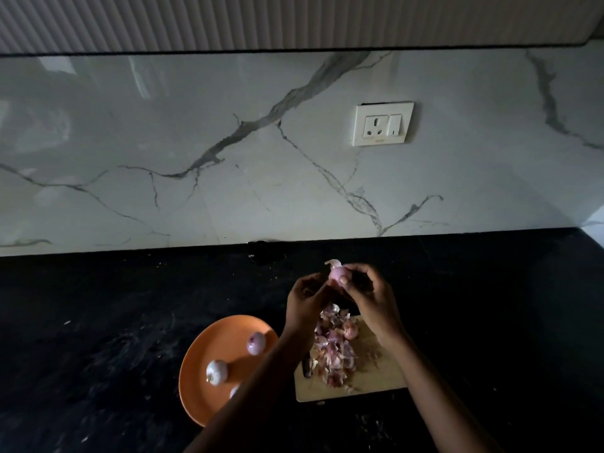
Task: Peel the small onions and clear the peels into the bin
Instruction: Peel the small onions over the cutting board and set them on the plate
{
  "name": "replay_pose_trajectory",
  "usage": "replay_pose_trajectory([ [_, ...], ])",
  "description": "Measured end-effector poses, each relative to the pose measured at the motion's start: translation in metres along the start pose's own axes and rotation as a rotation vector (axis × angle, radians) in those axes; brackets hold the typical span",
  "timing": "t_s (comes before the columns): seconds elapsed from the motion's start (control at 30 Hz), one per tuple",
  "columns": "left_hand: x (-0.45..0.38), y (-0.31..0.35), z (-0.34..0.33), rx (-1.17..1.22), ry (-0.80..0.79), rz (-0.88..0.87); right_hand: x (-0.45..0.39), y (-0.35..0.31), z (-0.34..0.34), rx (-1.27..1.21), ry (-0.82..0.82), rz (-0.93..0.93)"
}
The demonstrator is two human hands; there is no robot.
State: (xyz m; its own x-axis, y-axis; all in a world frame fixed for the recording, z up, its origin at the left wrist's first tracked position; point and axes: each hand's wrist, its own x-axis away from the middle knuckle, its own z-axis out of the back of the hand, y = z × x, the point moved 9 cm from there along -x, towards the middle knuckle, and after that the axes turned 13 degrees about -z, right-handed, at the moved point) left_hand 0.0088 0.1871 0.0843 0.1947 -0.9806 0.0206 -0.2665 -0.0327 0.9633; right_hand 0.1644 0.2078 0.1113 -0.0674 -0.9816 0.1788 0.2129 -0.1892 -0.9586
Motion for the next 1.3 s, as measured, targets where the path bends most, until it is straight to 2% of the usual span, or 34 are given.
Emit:
replay_pose_trajectory([
  [0.17,-0.001,0.001,0.006,0.042,0.113,-0.021,0.001,-0.006,0.001,0.044,0.011,0.035],
  [0.3,-0.005,-0.001,0.007,0.067,0.116,-0.036,0.001,-0.003,-0.01,-0.095,-0.121,-0.057],
  [0.4,-0.008,0.004,0.006,0.077,0.043,-0.066,-0.001,0.001,-0.012,-0.214,-0.166,-0.183],
  [0.53,-0.009,0.011,-0.002,0.091,-0.121,-0.076,-0.001,0.001,-0.008,-0.203,-0.147,-0.197],
  [0.6,-0.009,0.014,-0.001,0.106,-0.129,-0.074,-0.004,0.006,-0.006,-0.238,-0.149,-0.231],
  [0.8,-0.012,-0.014,0.026,0.109,0.099,0.045,-0.002,0.005,-0.008,-0.283,-0.187,-0.25],
  [0.93,-0.014,-0.023,0.049,-0.12,0.197,0.041,0.0,0.009,-0.007,-0.357,-0.211,-0.294],
  [1.1,-0.015,-0.027,0.038,-0.459,-0.122,0.047,-0.004,0.017,-0.002,-0.397,-0.201,-0.315],
  [1.2,-0.011,-0.021,0.023,-0.598,-0.239,-0.008,-0.006,0.019,0.0,-0.354,-0.17,-0.297],
  [1.23,-0.011,-0.018,0.019,-0.599,-0.242,-0.024,-0.007,0.021,0.001,-0.33,-0.154,-0.293],
  [1.3,-0.005,-0.013,0.008,-0.411,-0.235,-0.013,-0.007,0.019,0.001,-0.271,-0.129,-0.271],
])
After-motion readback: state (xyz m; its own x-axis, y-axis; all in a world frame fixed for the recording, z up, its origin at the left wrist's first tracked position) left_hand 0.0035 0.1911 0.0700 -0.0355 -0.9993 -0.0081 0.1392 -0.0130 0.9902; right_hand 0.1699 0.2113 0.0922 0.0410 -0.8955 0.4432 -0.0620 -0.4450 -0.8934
